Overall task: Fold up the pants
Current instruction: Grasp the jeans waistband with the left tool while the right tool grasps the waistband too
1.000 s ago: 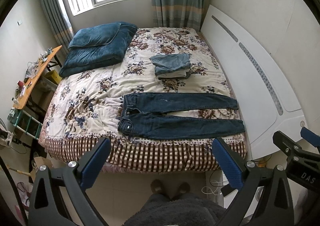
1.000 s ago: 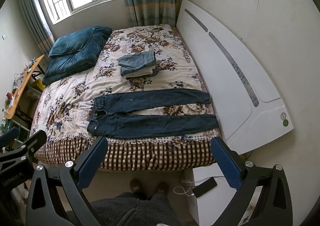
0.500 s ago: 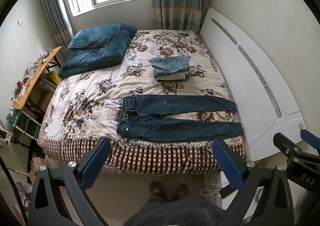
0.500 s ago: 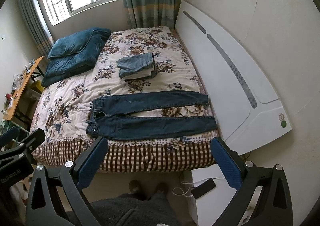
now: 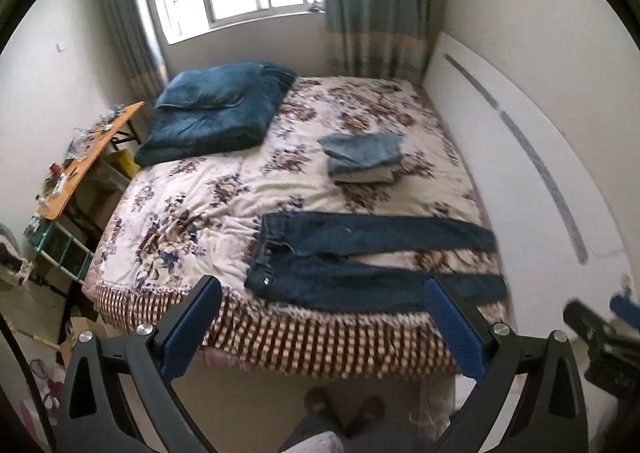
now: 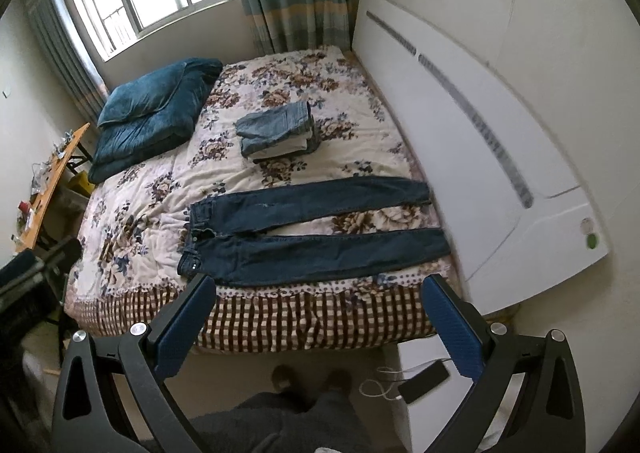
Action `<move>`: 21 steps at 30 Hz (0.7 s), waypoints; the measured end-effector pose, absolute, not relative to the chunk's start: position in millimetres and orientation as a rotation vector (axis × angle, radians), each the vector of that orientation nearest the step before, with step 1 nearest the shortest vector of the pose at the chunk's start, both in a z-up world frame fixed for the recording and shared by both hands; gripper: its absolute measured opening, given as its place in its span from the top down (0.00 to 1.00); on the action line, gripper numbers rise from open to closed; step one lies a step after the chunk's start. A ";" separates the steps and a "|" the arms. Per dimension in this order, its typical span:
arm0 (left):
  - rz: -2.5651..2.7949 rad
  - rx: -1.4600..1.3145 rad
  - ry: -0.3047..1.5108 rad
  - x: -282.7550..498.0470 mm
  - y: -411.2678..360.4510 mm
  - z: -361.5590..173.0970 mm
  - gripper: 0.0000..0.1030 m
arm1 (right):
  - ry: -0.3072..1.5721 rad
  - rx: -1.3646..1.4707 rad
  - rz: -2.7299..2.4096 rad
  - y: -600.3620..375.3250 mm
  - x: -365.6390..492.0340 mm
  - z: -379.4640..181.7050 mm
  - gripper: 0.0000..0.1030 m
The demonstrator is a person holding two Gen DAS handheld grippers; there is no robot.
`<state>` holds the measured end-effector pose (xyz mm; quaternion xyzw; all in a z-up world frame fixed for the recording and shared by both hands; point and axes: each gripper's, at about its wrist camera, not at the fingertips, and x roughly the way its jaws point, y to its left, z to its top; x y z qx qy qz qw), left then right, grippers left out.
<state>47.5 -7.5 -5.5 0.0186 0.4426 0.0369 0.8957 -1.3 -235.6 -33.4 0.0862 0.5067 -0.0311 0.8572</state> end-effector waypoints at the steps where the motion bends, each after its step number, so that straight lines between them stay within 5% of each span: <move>1: 0.101 0.042 0.922 54.9 -6.5 -12.0 0.00 | 1.079 0.192 -0.061 -236.3 6.6 -45.1 0.00; 10: 0.246 0.066 1.107 171.2 31.1 -123.0 0.00 | 1.247 0.233 -0.055 -235.9 133.9 -184.9 0.00; 21: 0.066 0.297 1.308 382.5 37.8 -303.2 0.01 | 1.388 -0.058 0.000 -161.3 358.5 -382.6 0.00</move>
